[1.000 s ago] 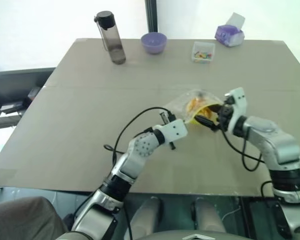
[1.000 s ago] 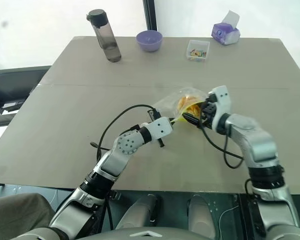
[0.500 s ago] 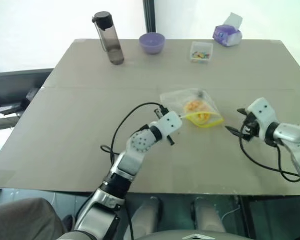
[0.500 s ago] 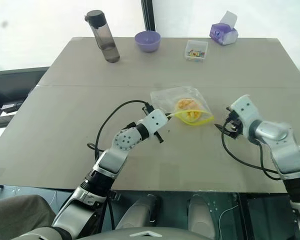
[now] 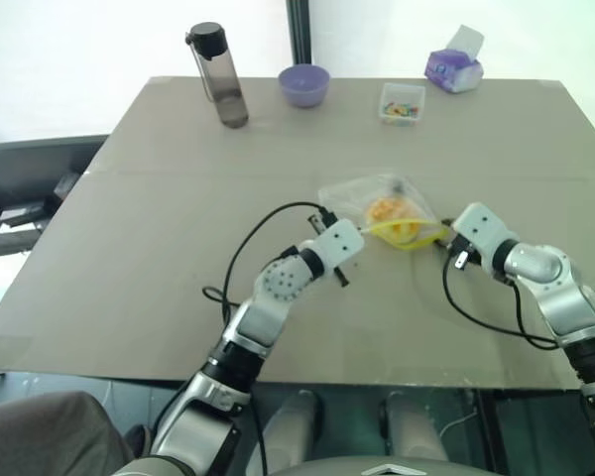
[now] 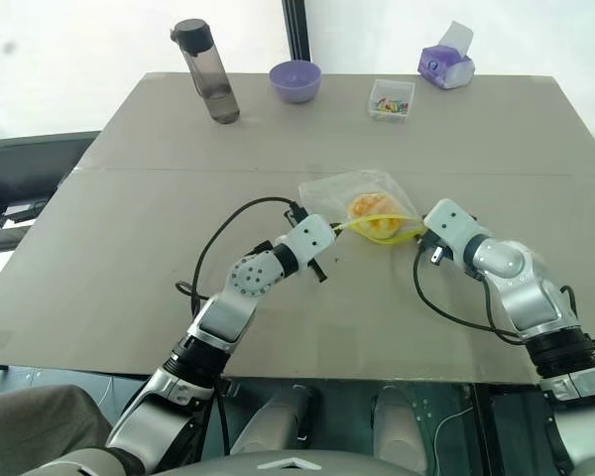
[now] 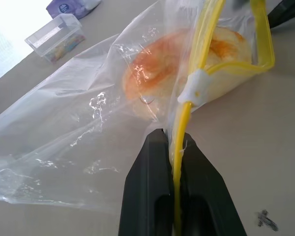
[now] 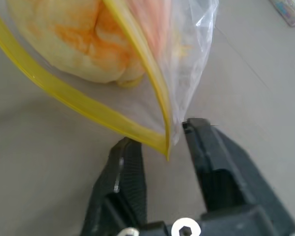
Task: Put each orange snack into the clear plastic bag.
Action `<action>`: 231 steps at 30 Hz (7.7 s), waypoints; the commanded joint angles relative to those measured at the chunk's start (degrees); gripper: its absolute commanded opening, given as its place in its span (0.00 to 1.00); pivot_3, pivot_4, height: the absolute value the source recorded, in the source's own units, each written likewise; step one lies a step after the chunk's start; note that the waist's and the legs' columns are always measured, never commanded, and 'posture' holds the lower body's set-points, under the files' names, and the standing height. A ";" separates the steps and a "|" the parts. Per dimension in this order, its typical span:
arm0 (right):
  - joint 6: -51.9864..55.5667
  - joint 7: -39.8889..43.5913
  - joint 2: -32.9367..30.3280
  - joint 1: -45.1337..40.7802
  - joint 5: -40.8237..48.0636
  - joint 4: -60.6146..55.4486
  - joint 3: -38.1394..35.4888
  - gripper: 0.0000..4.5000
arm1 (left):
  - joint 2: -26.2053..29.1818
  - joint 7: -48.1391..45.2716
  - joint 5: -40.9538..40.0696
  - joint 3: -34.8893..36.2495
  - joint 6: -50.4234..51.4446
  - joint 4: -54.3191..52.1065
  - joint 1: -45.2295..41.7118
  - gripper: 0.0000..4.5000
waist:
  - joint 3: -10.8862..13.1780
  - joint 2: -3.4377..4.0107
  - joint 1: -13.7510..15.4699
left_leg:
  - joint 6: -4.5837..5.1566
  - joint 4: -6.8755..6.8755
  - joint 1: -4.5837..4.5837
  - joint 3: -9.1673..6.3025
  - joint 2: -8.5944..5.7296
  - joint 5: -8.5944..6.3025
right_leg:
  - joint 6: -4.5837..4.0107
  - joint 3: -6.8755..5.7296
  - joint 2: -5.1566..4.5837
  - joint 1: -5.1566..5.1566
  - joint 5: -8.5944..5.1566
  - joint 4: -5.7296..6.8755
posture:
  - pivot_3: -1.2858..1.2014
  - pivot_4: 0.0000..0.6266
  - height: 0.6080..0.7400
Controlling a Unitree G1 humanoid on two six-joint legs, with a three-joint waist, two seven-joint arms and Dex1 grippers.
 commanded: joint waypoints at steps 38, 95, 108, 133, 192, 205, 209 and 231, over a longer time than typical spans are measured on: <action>21.37 19.41 -17.67 -4.10 13.85 -36.35 -11.64 0.63 | 8.06 -13.18 -1.47 -0.84 7.86 -12.72 -13.67 0.00 | 0.06 -0.05 -0.26 | 0.01 0.02 -0.10 0.02 0.06 -0.01 | 0.01 -0.02 0.03 -0.05 0.00 -0.04 | 0.52 0.24 0.99; 19.54 17.86 -6.04 -10.42 6.58 -36.82 -1.18 0.02 | 10.50 -14.00 -0.44 -1.21 14.18 -18.32 -12.29 0.00 | 0.08 -0.09 0.02 | 0.01 0.46 -0.91 -0.19 0.00 0.00 | 0.00 -0.18 0.03 -0.69 0.01 0.12 | 0.52 0.24 0.99; 19.40 16.68 -10.13 -7.38 6.91 -36.40 -5.19 0.02 | 11.95 -13.37 -1.26 -0.75 13.12 -17.52 -11.58 0.00 | 0.08 -0.09 0.06 | 0.01 0.47 -0.91 -0.18 0.01 0.00 | 0.00 -0.17 0.03 -0.69 0.01 0.12 | 0.52 0.24 0.99; 17.44 16.29 -13.26 -3.17 9.18 -35.67 -11.33 0.02 | 10.62 -12.23 -5.23 1.21 10.09 -16.32 -9.93 0.00 | 0.08 -0.09 0.02 | 0.01 0.52 -0.91 -0.13 0.01 0.00 | 0.00 -0.14 0.03 -0.68 0.01 0.16 | 0.52 0.24 0.99; 22.43 12.00 -3.01 -5.45 2.14 -42.98 1.61 0.50 | -0.81 -4.83 -17.11 5.30 5.06 -13.46 0.25 0.00 | 0.04 -0.08 0.08 | 0.01 0.65 -0.89 -0.13 0.01 0.00 | 0.00 -0.11 0.03 -0.68 0.02 0.26 | 0.52 0.24 0.99; 21.84 11.46 -1.30 -6.99 0.52 -41.30 1.85 0.01 | -0.50 -3.97 -17.12 5.61 4.89 -12.84 -0.07 0.00 | 0.04 -0.08 0.10 | 0.01 0.66 -0.89 -0.14 0.00 0.00 | 0.00 -0.11 0.03 -0.68 0.02 0.26 | 0.52 0.24 0.99; 22.07 11.50 -0.92 -7.35 0.37 -41.30 1.94 0.01 | -0.53 -3.80 -17.05 5.58 4.86 -12.58 -0.26 0.00 | 0.04 -0.08 0.11 | 0.01 0.66 -0.90 -0.13 0.00 -0.01 | 0.00 -0.11 0.03 -0.68 0.02 0.26 | 0.52 0.24 0.99; 17.72 11.86 -13.12 4.61 1.51 -37.60 -12.31 0.01 | 2.84 -1.51 -15.01 7.94 2.30 -10.46 -1.47 0.00 | 0.05 -0.08 0.15 | 0.01 0.65 -0.89 -0.11 0.00 -0.01 | 0.00 -0.10 0.03 -0.67 0.02 0.26 | 0.52 0.24 0.99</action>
